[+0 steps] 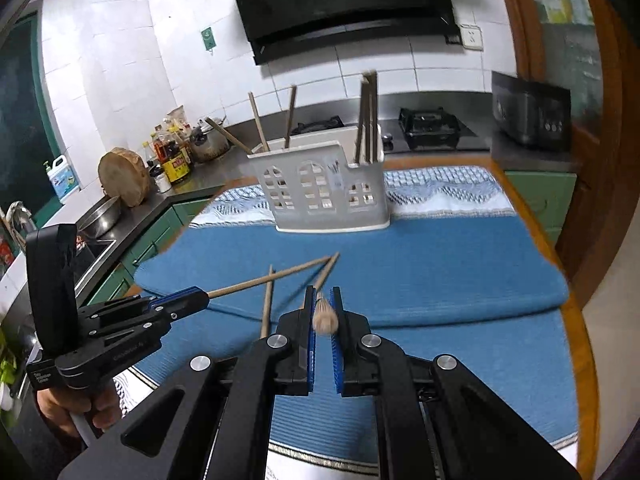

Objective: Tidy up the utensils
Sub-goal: 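Lift both chopsticks and carry them over the white holder, then lower both chopsticks into the white holder and open both tools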

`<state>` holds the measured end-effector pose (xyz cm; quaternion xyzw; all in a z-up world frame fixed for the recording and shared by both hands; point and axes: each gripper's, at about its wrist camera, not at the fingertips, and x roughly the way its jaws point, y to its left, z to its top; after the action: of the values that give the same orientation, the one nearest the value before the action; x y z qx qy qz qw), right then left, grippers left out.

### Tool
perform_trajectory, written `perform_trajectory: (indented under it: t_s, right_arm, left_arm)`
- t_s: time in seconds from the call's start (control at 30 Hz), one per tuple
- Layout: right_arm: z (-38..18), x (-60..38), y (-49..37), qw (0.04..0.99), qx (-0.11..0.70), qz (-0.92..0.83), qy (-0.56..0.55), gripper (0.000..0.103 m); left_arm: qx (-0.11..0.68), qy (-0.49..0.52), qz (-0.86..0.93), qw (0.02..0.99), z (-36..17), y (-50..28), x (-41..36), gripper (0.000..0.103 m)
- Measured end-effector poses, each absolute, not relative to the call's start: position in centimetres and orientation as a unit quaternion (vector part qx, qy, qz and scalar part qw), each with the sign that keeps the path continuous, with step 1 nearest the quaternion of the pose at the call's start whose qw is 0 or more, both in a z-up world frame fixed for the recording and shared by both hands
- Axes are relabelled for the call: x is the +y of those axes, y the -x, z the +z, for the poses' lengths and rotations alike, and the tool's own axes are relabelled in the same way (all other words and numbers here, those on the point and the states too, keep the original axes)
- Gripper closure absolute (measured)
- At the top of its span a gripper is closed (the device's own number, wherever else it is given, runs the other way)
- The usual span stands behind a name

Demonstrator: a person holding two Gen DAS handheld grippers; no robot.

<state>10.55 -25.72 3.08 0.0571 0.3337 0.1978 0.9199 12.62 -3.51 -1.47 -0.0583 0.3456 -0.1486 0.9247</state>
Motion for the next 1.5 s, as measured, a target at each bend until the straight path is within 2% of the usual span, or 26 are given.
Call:
perform_trajectory:
  t_s: [0.53, 0.7, 0.87, 1.03, 1.23, 1.5]
  right_arm:
    - [15.3, -23.8, -18.0, 0.934, 0.288, 0.21, 0.027, 0.096]
    - [17.5, -23.3, -21.2, 0.94, 0.284, 0.182, 0.046, 0.096]
    - [17.3, -22.9, -24.7, 0.938, 0.301, 0.164, 0.046, 0.096]
    - [14.8, -21.9, -28.1, 0.923, 0.345, 0.16, 0.054, 0.096]
    - [12.7, -21.2, -29.6, 0.916, 0.361, 0.165, 0.056, 0.096]
    - [13.2, -22.2, -27.5, 0.93, 0.323, 0.164, 0.062, 0.081]
  left_arm:
    - [0.322, 0.047, -0.158, 0.932, 4.4, -16.7, -1.2, 0.098]
    - [0.32, 0.045, -0.158, 0.933, 5.5, -18.1, -0.6, 0.098]
    - [0.307, 0.046, -0.159, 0.937, 7.3, -19.0, 0.0, 0.098]
    - [0.285, 0.04, -0.158, 0.945, 10.2, -19.7, 0.4, 0.098]
    - [0.248, 0.028, -0.15, 0.957, 14.1, -20.7, 0.4, 0.098]
    - [0.207, 0.024, -0.134, 0.969, 18.4, -24.1, 0.3, 0.098]
